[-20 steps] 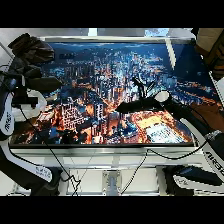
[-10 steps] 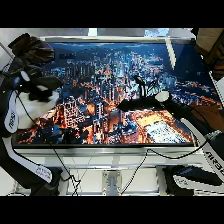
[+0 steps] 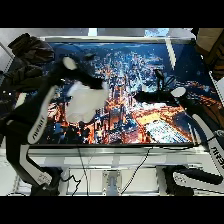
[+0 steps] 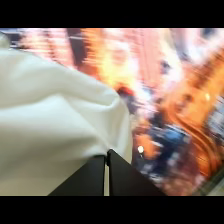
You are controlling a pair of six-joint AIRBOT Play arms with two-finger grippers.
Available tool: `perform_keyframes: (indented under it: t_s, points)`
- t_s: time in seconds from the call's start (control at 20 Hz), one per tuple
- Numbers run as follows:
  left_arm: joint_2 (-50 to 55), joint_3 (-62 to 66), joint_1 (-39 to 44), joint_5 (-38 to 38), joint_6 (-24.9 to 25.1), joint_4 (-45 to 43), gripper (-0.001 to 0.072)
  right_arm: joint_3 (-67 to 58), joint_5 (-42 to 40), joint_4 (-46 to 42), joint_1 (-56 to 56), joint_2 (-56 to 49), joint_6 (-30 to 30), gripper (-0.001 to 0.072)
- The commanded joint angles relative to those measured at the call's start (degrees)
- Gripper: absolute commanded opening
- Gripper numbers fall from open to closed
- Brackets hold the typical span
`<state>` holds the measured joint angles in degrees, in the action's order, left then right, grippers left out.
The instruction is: Fold the shirts.
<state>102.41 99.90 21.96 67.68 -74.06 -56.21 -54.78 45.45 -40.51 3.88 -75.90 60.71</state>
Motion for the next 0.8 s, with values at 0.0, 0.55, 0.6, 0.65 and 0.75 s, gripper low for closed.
perform_keyframes:
  t_s: [0.0, 0.55, 0.6, 0.65, 0.75]
  points:
    - [0.6, 0.7, 12.4, -0.5, 0.6, 3.5, 0.0008, -0.1, 1.9, -2.2, -5.6, 0.3, -0.3, 0.0359]
    - [2.8, 9.2, 6.9, 5.4, -16.4, -11.9, 0.0636, 0.0, 14.9, -6.7, -10.5, 0.3, -3.6, 0.0384]
    - [2.8, 9.2, 4.6, 8.1, -18.4, -14.8, 0.0635, 0.0, 14.9, -6.7, -10.5, 0.3, -3.6, 0.0384]
    - [3.1, 9.2, 2.4, 10.8, -18.7, -16.3, 0.0635, 0.0, 14.7, -6.7, -10.5, 0.3, -3.6, 0.0384]
    - [4.2, 9.2, -0.9, 12.8, -18.7, -16.1, 0.0635, 0.0, 14.1, -6.7, -10.4, 0.3, -3.5, 0.0384]
